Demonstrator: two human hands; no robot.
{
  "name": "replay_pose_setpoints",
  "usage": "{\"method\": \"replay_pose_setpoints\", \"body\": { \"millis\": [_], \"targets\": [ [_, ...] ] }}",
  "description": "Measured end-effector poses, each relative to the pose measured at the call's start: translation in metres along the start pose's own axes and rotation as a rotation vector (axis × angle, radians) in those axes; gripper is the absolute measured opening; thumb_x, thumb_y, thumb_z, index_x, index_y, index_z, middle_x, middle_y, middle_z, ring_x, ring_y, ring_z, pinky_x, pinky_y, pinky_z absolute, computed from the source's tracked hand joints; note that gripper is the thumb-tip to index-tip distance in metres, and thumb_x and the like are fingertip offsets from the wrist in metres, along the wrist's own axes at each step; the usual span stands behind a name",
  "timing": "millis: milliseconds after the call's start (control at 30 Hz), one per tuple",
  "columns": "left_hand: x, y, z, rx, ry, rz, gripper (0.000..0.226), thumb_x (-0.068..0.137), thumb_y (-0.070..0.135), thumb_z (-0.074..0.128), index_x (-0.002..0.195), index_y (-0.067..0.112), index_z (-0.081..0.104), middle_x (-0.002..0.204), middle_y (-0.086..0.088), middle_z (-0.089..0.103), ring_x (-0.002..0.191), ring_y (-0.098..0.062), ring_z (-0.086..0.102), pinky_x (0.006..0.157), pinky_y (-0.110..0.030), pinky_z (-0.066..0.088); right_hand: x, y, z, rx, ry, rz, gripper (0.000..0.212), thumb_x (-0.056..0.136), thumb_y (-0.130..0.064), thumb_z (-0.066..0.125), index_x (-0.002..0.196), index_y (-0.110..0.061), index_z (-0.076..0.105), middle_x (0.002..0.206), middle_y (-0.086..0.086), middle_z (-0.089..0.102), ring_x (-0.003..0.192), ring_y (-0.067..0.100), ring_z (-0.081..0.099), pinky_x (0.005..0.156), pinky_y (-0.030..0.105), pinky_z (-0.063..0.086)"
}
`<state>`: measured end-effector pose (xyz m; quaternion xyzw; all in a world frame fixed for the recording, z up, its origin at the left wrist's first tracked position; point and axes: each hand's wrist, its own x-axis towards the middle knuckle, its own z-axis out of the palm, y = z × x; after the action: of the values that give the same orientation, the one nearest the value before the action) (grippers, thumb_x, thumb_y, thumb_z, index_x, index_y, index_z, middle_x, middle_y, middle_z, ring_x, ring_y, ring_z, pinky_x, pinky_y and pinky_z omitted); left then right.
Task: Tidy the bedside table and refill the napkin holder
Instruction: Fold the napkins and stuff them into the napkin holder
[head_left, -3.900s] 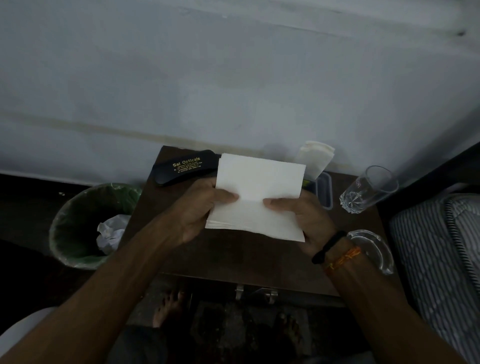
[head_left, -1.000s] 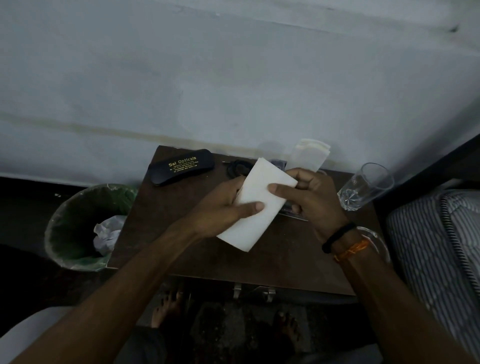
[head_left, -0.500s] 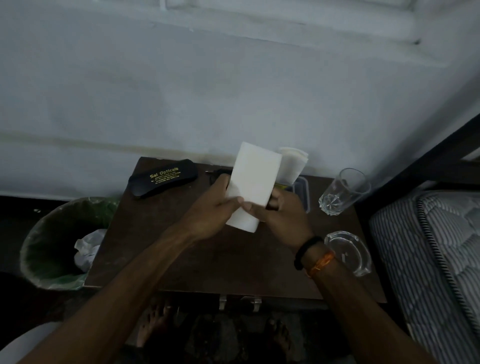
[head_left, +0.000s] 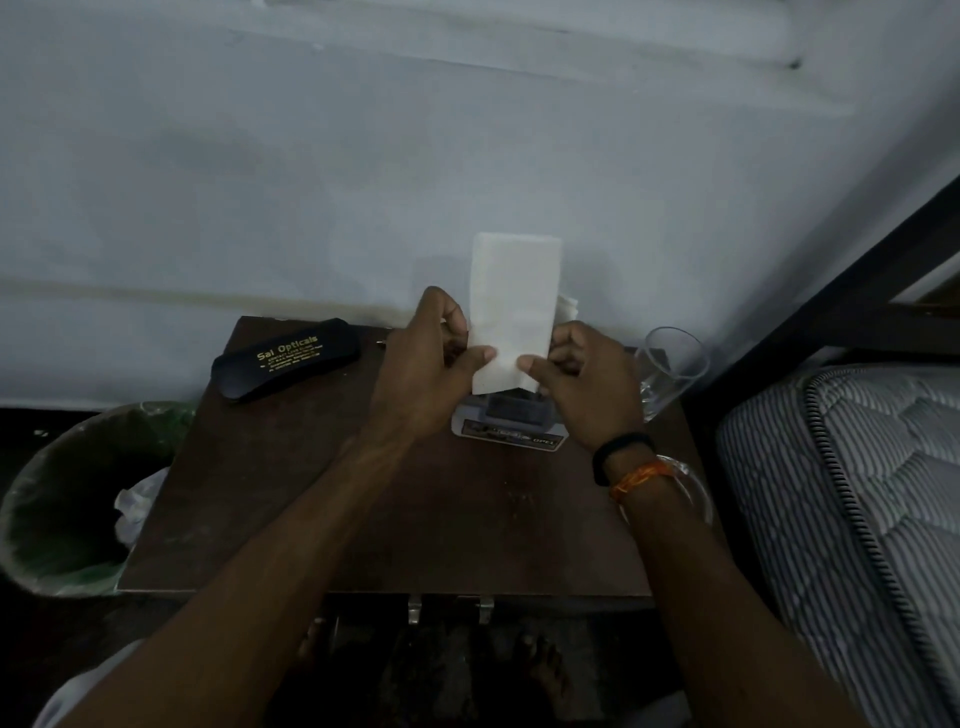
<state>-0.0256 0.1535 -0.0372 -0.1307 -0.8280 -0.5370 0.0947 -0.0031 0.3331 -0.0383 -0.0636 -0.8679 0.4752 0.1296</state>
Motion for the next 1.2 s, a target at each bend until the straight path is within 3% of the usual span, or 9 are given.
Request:
{"method": "replay_pose_setpoints", "body": {
  "millis": [133, 300, 433, 700, 900, 1033, 1200],
  "targets": [
    [0.003, 0.0, 0.011, 0.04, -0.009, 0.05, 0.034, 0.08, 0.012, 0.079, 0.076, 0.01, 0.045, 0.068, -0.009, 0.056, 0.061, -0.023, 0.058, 0.057, -0.042, 0.051, 0.002, 0.008, -0.002, -0.069, 0.066, -0.011, 0.019, 0.077, -0.028, 0.078, 0.086, -0.017, 0.065, 0.082, -0.004, 0.072, 0.075, 0.01, 0.068, 0.07, 0.041, 0.059],
    [0.007, 0.001, 0.023, 0.077, -0.048, 0.122, 0.035, 0.08, 0.004, 0.077, 0.069, 0.013, 0.044, 0.061, -0.001, 0.049, 0.056, -0.008, 0.044, 0.056, -0.019, 0.041, 0.002, 0.012, -0.006, -0.138, 0.089, -0.005, 0.02, 0.075, -0.022, 0.079, 0.086, -0.017, 0.064, 0.083, -0.004, 0.072, 0.075, 0.011, 0.067, 0.07, 0.041, 0.059],
    [0.01, -0.005, 0.033, 0.088, -0.073, 0.177, 0.025, 0.082, 0.001, 0.072, 0.074, 0.011, 0.05, 0.067, -0.001, 0.056, 0.063, -0.019, 0.058, 0.063, -0.044, 0.053, 0.003, 0.018, -0.006, -0.157, 0.06, 0.032, 0.026, 0.071, -0.024, 0.082, 0.088, -0.018, 0.063, 0.086, -0.004, 0.072, 0.077, 0.013, 0.067, 0.07, 0.041, 0.059],
    [0.015, -0.005, 0.038, 0.057, 0.005, 0.058, 0.03, 0.076, -0.001, 0.072, 0.077, 0.012, 0.046, 0.069, -0.006, 0.056, 0.063, -0.021, 0.058, 0.061, -0.046, 0.053, 0.007, 0.017, 0.003, -0.074, 0.044, 0.053, 0.041, 0.065, -0.026, 0.086, 0.099, -0.019, 0.065, 0.093, -0.003, 0.074, 0.079, 0.011, 0.069, 0.071, 0.039, 0.06],
    [0.02, -0.009, 0.033, 0.019, -0.002, -0.114, 0.041, 0.069, 0.005, 0.082, 0.076, 0.018, 0.044, 0.076, -0.008, 0.065, 0.07, -0.02, 0.066, 0.058, -0.024, 0.053, 0.007, 0.018, 0.008, -0.163, 0.051, 0.051, 0.034, 0.064, -0.03, 0.085, 0.091, -0.02, 0.067, 0.085, -0.002, 0.073, 0.074, 0.016, 0.068, 0.067, 0.04, 0.059],
    [0.017, -0.012, 0.032, 0.065, -0.034, -0.08, 0.039, 0.069, 0.007, 0.084, 0.075, 0.012, 0.046, 0.074, -0.01, 0.062, 0.072, -0.025, 0.065, 0.066, -0.047, 0.056, 0.004, 0.017, 0.015, -0.259, 0.103, 0.03, 0.033, 0.067, -0.03, 0.083, 0.095, -0.022, 0.069, 0.086, -0.002, 0.073, 0.076, 0.018, 0.068, 0.07, 0.04, 0.057],
    [0.015, -0.012, 0.033, 0.141, -0.037, 0.005, 0.036, 0.07, 0.005, 0.081, 0.074, 0.011, 0.046, 0.067, -0.005, 0.057, 0.065, -0.02, 0.059, 0.061, -0.045, 0.053, 0.004, 0.011, 0.014, -0.227, 0.099, 0.0, 0.036, 0.069, -0.033, 0.082, 0.1, -0.018, 0.073, 0.094, 0.002, 0.075, 0.083, 0.018, 0.068, 0.072, 0.034, 0.057]
  ]
}}
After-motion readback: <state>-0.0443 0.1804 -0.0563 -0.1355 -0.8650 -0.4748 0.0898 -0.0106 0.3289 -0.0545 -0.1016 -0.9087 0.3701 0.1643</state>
